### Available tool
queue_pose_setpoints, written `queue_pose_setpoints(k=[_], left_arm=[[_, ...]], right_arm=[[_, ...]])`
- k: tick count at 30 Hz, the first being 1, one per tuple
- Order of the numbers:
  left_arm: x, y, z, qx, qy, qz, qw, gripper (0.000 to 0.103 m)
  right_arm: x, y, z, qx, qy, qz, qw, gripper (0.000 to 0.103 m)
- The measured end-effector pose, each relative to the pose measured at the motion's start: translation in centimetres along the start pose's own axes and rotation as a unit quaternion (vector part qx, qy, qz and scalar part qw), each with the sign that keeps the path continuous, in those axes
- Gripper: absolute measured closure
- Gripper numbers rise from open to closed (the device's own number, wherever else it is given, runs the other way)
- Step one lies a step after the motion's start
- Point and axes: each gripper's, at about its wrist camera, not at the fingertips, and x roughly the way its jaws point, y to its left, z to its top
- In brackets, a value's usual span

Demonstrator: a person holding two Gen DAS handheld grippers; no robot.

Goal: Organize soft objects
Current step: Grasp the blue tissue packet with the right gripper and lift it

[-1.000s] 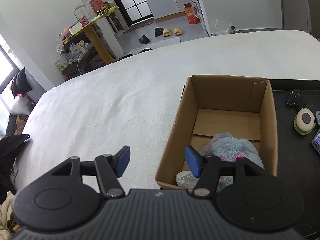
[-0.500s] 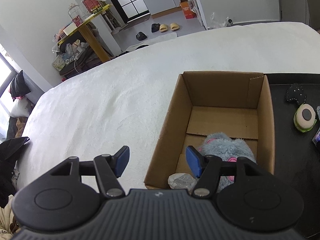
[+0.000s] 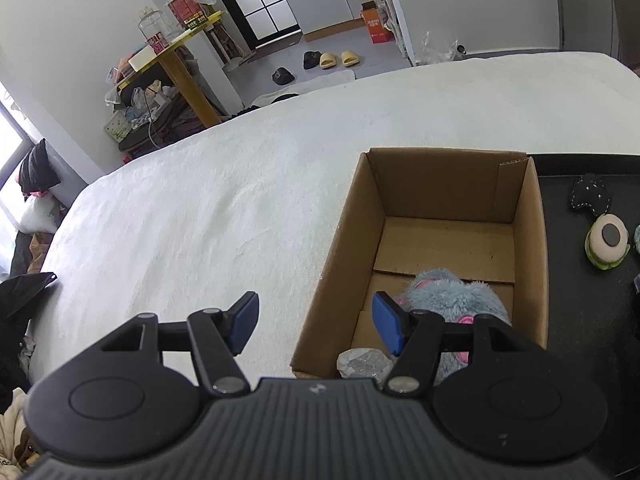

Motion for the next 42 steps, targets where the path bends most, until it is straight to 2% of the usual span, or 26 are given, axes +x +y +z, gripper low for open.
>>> queue_pose_setpoints(k=[4,11,21,42], left_arm=[[-0.1,0.1,0.0,-0.001,-0.002,-0.001,1.0,0.042],[0.0,0.5,-0.4,-0.001,0.006,-0.006,1.0,0.042],[-0.4,2.1,-0.9,-0.021,0.0,-0.021,0.9995,0.042],[-0.1,5.0,-1.9,-0.062,-0.012,-0.083,0.9946,0.042]], right_arm=[[-1.2,-0.4,0.3,0.005,-0.014,-0.003,1.0,0.048],[-3.3,-0.2,0.3,0.01,-0.009,0.009,1.0,0.048],[-7.8,0.1,2.4,0.014,-0.031,0.02,0.999,0.048],[-13.0,4.8,5.1,0.004,-0.078,0.067,0.995,0.048]])
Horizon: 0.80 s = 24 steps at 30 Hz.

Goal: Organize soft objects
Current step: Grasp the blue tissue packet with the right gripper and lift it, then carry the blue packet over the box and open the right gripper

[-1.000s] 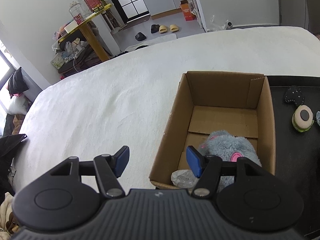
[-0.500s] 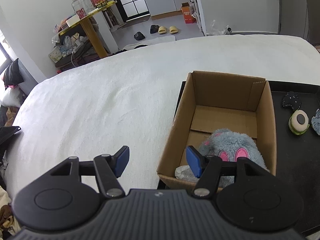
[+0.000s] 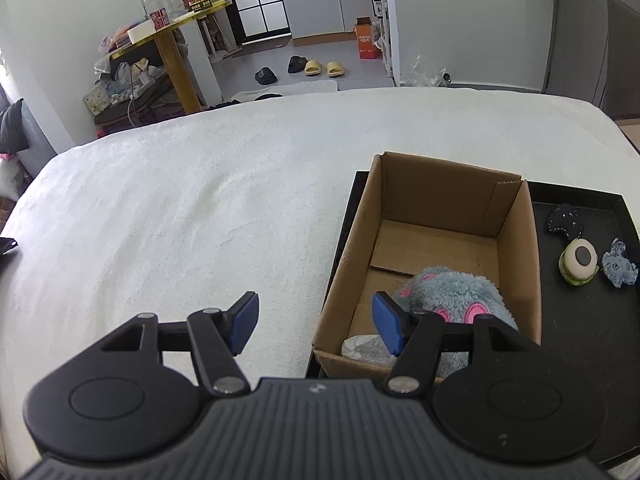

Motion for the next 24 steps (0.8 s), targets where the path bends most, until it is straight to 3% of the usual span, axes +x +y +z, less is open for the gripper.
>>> queue_pose_setpoints(k=[14,24], left_arm=[[0.7,1.2,-0.1,-0.017,0.0,-0.035,0.9992,0.042],[2.8,1.9,0.0,-0.036,0.043,-0.044,0.9974,0.046]], right_arm=[[0.6,3.1,0.4,-0.01,0.002,0.017,1.0,0.048],[2.1,6.4,0.9,-0.025,0.019,0.048,0.998,0.048]])
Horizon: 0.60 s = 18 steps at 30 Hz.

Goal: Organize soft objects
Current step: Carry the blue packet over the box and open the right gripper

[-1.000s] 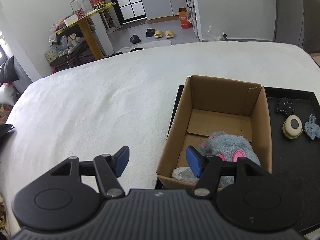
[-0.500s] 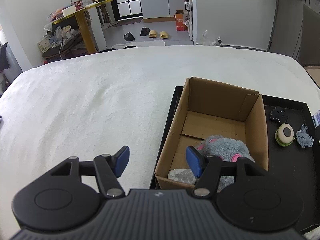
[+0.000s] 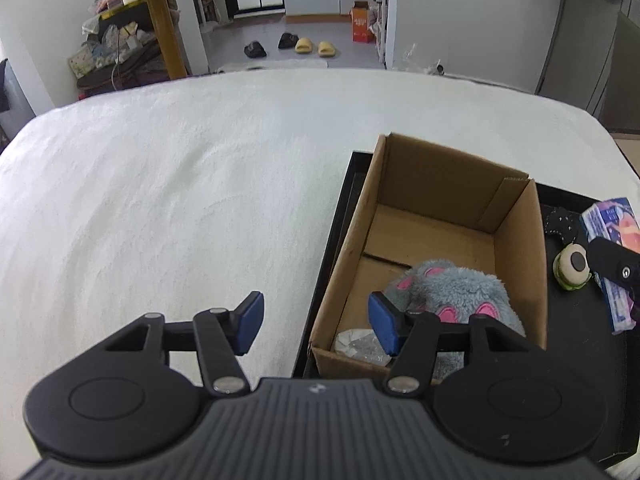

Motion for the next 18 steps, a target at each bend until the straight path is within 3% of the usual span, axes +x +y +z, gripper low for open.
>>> queue_pose_setpoints(k=[6,8,11,18], left_arm=[[1.3,0.3,-0.1,-0.005,0.041,-0.01,0.9991,0.055],[1.9,0.5,-0.1,-0.009,0.061,-0.024,0.9978,0.073],[2.0,0.8,-0.2,-0.017,0.067,-0.036,0.997,0.084],[1.3,0.6,-0.4,-0.01,0.06,-0.044,0.9972,0.086]], right_arm=[[0.9,1.4,0.4,0.001,0.009,0.014,1.0,0.047],[1.3,1.9,0.5,0.002,0.013,0.021,1.0,0.047],[1.8,2.7,0.8,0.001,0.015,0.028,0.999,0.047],[2.4,3.7,1.2,0.006,0.02,0.042,0.999,0.047]])
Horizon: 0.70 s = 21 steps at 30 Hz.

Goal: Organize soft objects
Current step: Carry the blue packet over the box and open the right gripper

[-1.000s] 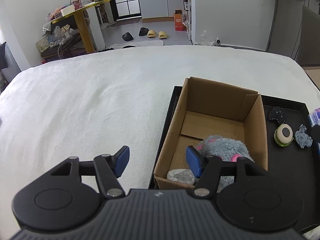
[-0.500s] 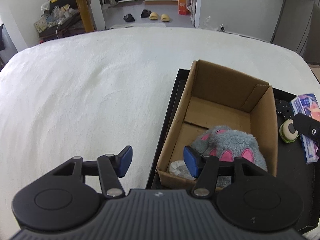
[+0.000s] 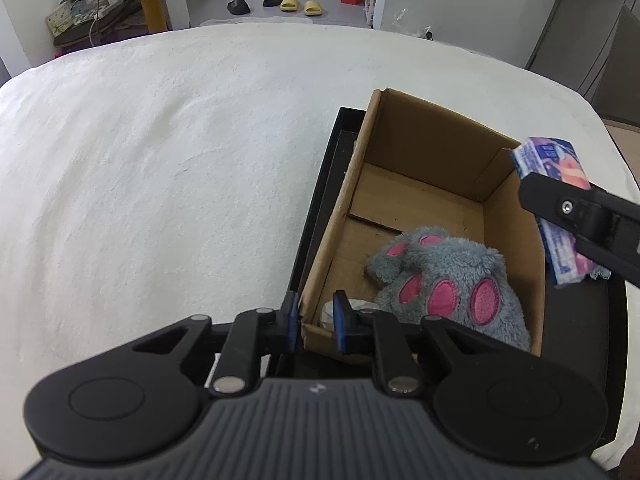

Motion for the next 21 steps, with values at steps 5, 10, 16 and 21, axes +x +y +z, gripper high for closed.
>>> queue_pose_setpoints(k=[5,10,16,21], left_arm=[[0.1,0.0,0.1,0.011,0.008,-0.016,0.9998,0.086],[0.0,-0.4,-0.2,0.032,0.02,-0.037,0.9986,0.086],[0.3,0.2,0.1,0.011,0.021,-0.029,0.9993,0.086],[0.2,-0.3,0.2,0.016,0.003,0.003,0.9999,0.086]], right_arm=[[0.4,-0.3,-0.1,0.007,0.006,0.001,1.0,0.047],[1.0,-0.5,-0.4,0.015,0.015,-0.001,1.0,0.047],[1.5,-0.8,-0.8,0.012,0.024,-0.01,1.0,0.045],[1.4,-1.6,-1.2,0.012,0.033,-0.007,0.999,0.04]])
